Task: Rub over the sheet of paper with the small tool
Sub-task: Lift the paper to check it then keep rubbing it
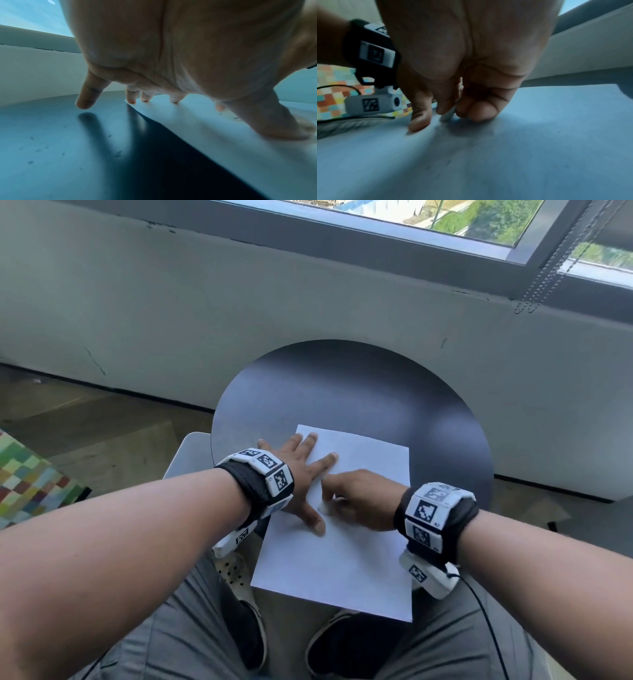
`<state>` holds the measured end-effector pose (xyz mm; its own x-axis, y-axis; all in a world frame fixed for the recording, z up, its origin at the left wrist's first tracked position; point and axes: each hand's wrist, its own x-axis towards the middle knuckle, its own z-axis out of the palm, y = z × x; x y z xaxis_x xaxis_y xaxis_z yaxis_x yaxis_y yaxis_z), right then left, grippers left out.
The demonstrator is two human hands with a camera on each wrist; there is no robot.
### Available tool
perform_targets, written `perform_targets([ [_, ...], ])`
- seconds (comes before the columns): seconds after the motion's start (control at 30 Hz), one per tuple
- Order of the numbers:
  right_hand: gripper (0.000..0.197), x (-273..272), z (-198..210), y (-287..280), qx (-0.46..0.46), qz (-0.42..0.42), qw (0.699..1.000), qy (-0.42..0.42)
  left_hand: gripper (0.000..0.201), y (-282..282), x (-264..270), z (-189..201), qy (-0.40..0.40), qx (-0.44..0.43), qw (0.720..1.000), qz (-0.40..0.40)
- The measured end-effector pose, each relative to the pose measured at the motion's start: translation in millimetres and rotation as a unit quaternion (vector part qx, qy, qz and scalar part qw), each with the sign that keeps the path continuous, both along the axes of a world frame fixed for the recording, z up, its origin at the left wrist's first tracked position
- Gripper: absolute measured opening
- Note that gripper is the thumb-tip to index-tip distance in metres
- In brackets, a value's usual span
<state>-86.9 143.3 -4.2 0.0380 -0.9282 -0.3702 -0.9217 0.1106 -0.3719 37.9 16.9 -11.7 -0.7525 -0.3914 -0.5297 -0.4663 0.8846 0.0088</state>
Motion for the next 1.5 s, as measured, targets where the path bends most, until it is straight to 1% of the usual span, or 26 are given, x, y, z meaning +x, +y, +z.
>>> perform_targets([
  [0.03,0.015,-6,1,-2,0.010,-0.013,1.000,0.006,0.138,1,-1,0,-0.001,-0.001,1.000,-0.002],
  [0.13,0.019,-34,-1,-15,-0.027,-0.176,0.982,0.068,0.139,2,-1,-2,-0.002,-0.009,1.000,-0.001],
  [0.17,0.019,-35,-2,-14,-0.044,-0.201,0.975,0.087,0.139,2,-1,-1,-0.004,-0.012,1.000,0.000],
  [0.2,0.018,-30,-3,-9,-0.055,-0.187,0.977,0.088,0.139,1,-1,-1,-0.006,-0.014,1.000,-0.001],
  [0.23,0.016,-21,-2,-1,-0.055,-0.150,0.984,0.074,0.139,0,0,0,-0.009,-0.015,1.000,-0.001],
  [0.33,0.013,5,3,28,-0.009,0.015,1.000,0.022,0.141,-1,0,0,-0.013,-0.017,1.000,-0.007],
  [0.37,0.014,3,5,30,0.002,0.032,0.999,0.019,0.143,0,0,0,-0.015,-0.015,1.000,-0.008],
  [0.4,0.016,-4,5,26,-0.001,0.011,1.000,0.029,0.143,1,-1,0,-0.016,-0.013,1.000,-0.008],
  [0.5,0.020,-27,-1,13,-0.020,-0.149,0.984,0.099,0.145,3,-2,-2,-0.014,-0.016,1.000,0.001],
  [0.53,0.019,-26,-3,14,-0.025,-0.161,0.981,0.107,0.145,2,-1,-2,-0.016,-0.018,1.000,0.004],
  [0.6,0.014,-7,-6,23,-0.037,-0.091,0.992,0.082,0.145,1,0,-2,-0.021,-0.018,1.000,0.003],
  [0.67,0.011,14,-2,37,-0.024,0.011,0.999,0.042,0.145,0,0,-3,-0.025,-0.018,1.000,-0.002],
  [0.7,0.013,13,1,40,-0.009,0.033,0.999,0.034,0.144,0,-1,-4,-0.026,-0.019,0.999,-0.005],
  [0.73,0.015,4,1,39,-0.008,0.015,0.999,0.034,0.144,-1,-1,-4,-0.023,-0.018,1.000,-0.006],
  [0.8,0.020,-28,-2,34,-0.001,-0.101,0.994,0.050,0.142,-2,1,-5,-0.014,-0.012,1.000,-0.004],
  [0.87,0.021,-64,-4,37,-0.006,-0.208,0.975,0.080,0.142,-4,4,-5,-0.010,-0.006,1.000,-0.006],
  [0.93,0.019,-89,-3,48,-0.025,-0.315,0.947,0.056,0.142,-6,7,-5,-0.011,-0.010,1.000,-0.016],
  [0.97,0.019,-98,-4,54,-0.036,-0.349,0.936,0.038,0.141,-7,8,-5,-0.009,-0.012,1.000,-0.021],
  [1.07,0.016,-109,-3,69,-0.041,-0.376,0.925,0.021,0.128,-8,10,-3,0.035,0.002,0.999,-0.016],
  [1.1,0.018,-111,-3,72,-0.034,-0.373,0.927,0.033,0.122,-9,10,-2,0.061,0.004,0.998,-0.009],
  [1.17,0.029,-109,0,79,-0.033,-0.365,0.926,0.092,0.115,-16,7,0,0.093,-0.011,0.995,0.029],
  [1.2,0.032,-105,3,82,-0.046,-0.367,0.922,0.115,0.114,-20,6,-1,0.097,-0.021,0.993,0.060],
  [1.27,0.029,-91,8,84,-0.066,-0.366,0.922,0.106,0.115,-30,5,-4,0.089,-0.035,0.989,0.113],
  [1.33,0.024,-73,4,84,-0.044,-0.330,0.939,0.085,0.111,-32,4,-8,0.085,-0.033,0.988,0.127],
  [1.4,0.020,-57,-3,83,-0.013,-0.297,0.952,0.071,0.096,-30,5,-9,0.098,-0.043,0.987,0.117],
  [1.5,0.017,-42,-8,83,-0.007,-0.298,0.952,0.063,0.073,-20,6,-5,0.118,-0.050,0.984,0.126],
])
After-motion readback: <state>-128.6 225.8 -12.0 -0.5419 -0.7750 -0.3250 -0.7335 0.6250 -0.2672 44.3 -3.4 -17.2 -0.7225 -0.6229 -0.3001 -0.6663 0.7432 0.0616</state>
